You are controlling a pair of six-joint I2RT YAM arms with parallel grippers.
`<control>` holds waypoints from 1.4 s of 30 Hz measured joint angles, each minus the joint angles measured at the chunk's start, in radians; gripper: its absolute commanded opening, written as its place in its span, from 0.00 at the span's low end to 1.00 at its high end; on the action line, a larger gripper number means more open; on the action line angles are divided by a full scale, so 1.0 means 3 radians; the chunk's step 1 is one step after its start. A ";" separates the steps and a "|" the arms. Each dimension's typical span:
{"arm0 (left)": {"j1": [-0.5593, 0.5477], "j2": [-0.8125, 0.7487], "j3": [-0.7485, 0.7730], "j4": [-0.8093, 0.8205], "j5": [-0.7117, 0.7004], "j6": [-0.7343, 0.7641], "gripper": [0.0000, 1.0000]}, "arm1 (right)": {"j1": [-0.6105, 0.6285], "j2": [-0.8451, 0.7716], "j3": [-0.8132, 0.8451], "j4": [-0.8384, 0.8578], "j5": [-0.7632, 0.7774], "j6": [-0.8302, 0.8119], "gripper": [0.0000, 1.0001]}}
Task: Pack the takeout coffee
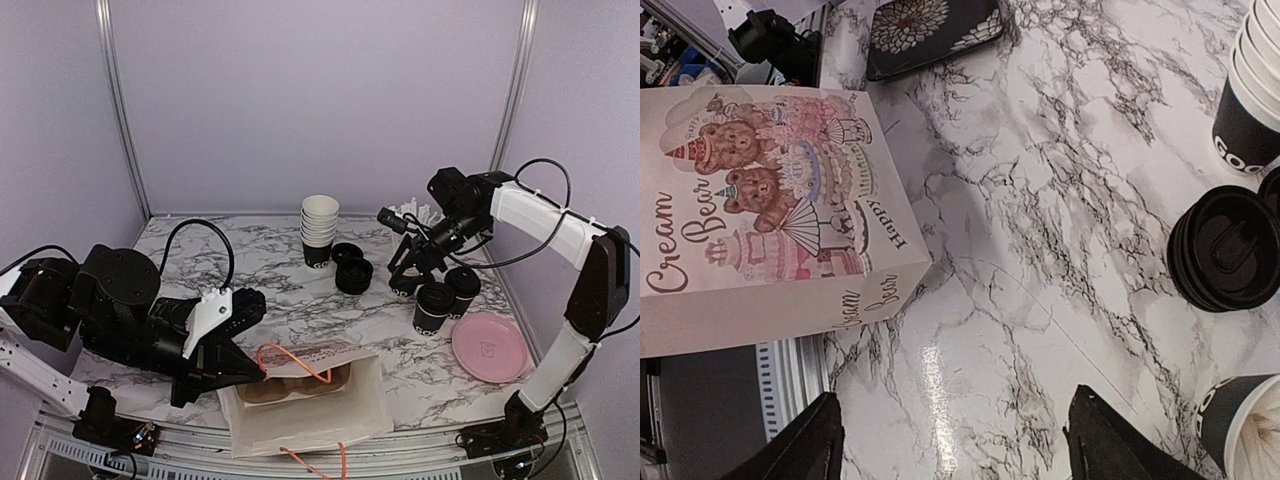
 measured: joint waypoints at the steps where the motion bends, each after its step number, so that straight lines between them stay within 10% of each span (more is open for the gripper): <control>1: 0.0010 0.0004 0.0009 -0.0003 -0.0098 0.0024 0.00 | 0.0000 0.0000 0.0000 0.0000 0.0029 0.0001 0.76; 6: 0.0195 0.0029 0.0159 -0.0027 -0.0469 0.0233 0.00 | 0.0000 -0.0093 -0.0010 0.0031 0.0223 -0.0001 0.76; 10: 0.0647 0.0042 0.0177 -0.0025 -0.0646 0.0451 0.53 | 0.0000 -0.0243 -0.0074 0.0081 0.0272 0.0003 0.77; 19: 0.1521 0.0315 0.0179 0.0048 -0.0818 0.0771 0.83 | 0.0136 -0.0375 0.0210 0.0003 0.0048 -0.0089 0.99; 33: 0.1559 0.0223 0.0294 0.0132 -0.0810 0.0515 0.78 | 0.1682 -0.0158 0.1040 -0.0167 0.0020 -0.0254 0.88; 39: 0.1705 0.0322 0.0463 0.0200 -0.0758 0.0521 0.44 | 0.1920 0.0094 0.1391 -0.0053 0.0050 -0.0006 0.55; 42: 0.1846 0.0456 0.0593 0.0231 -0.0547 0.0534 0.13 | 0.1930 0.0233 0.1507 0.0017 0.0023 0.0072 0.12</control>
